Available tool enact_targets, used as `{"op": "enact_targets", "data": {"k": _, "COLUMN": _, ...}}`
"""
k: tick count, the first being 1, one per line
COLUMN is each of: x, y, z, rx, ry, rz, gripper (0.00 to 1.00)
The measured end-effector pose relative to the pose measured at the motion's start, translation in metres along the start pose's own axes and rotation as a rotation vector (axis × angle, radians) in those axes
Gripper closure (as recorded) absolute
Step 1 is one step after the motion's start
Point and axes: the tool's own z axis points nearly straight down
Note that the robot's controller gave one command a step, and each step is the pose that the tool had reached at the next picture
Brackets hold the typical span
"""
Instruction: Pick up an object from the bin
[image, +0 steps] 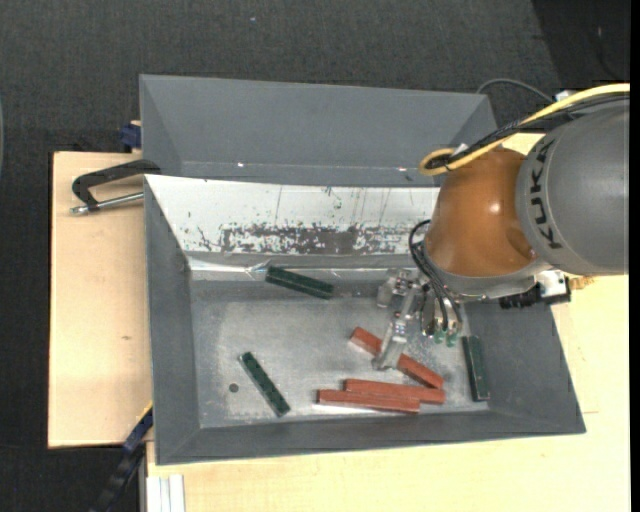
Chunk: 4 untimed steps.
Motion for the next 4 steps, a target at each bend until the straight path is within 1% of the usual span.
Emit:
{"op": "enact_targets", "data": {"k": 1, "x": -0.001, "y": -0.001, "z": 0.015, "rx": 0.000, "ry": 0.001, "rz": 0.017, "gripper": 0.00}}
{"op": "enact_targets", "data": {"k": 2, "x": 0.005, "y": -0.021, "z": 0.025, "rx": 0.005, "ry": 0.011, "rz": -0.054, "gripper": 0.00}}
{"op": "enact_targets", "data": {"k": 3, "x": 0.016, "y": -0.043, "z": 0.053, "rx": 0.002, "ry": 0.006, "rz": -0.323, "gripper": 1.00}}
{"op": "enact_targets", "data": {"k": 4, "x": 0.016, "y": -0.043, "z": 0.053, "rx": 0.002, "ry": 0.006, "rz": -0.323, "gripper": 1.00}}
